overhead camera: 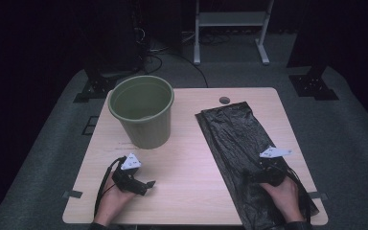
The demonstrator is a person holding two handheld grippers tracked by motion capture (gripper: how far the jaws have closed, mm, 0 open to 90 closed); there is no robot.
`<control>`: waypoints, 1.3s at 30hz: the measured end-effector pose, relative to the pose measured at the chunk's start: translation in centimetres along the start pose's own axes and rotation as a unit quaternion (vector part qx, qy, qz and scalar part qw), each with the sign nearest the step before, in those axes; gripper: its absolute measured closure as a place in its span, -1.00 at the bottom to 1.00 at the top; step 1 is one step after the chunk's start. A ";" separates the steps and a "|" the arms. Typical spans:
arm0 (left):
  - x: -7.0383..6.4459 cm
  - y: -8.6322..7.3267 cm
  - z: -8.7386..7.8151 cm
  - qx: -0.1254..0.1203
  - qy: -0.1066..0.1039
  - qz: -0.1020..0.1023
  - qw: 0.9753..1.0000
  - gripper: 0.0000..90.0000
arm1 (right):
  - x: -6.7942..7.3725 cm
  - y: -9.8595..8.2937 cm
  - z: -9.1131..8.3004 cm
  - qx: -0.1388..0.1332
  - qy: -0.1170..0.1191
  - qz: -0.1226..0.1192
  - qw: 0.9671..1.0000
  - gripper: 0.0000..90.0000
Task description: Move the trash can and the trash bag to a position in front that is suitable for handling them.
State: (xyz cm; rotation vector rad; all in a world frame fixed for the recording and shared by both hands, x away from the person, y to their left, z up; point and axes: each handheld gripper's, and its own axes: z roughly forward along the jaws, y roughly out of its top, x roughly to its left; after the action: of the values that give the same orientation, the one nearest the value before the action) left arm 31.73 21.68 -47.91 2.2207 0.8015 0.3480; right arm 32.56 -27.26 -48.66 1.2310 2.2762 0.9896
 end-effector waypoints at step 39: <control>1.0 5.6 -6.0 -0.046 0.016 -0.027 0.998 -1.00 | 0.0 0.0 0.0 0.000 0.003 -0.002 1.000 -0.77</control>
State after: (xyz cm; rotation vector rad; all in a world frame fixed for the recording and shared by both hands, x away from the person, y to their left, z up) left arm 32.16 22.70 -39.70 2.1099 0.8436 0.3876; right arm 32.56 -27.25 -48.67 1.2257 2.2812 0.9927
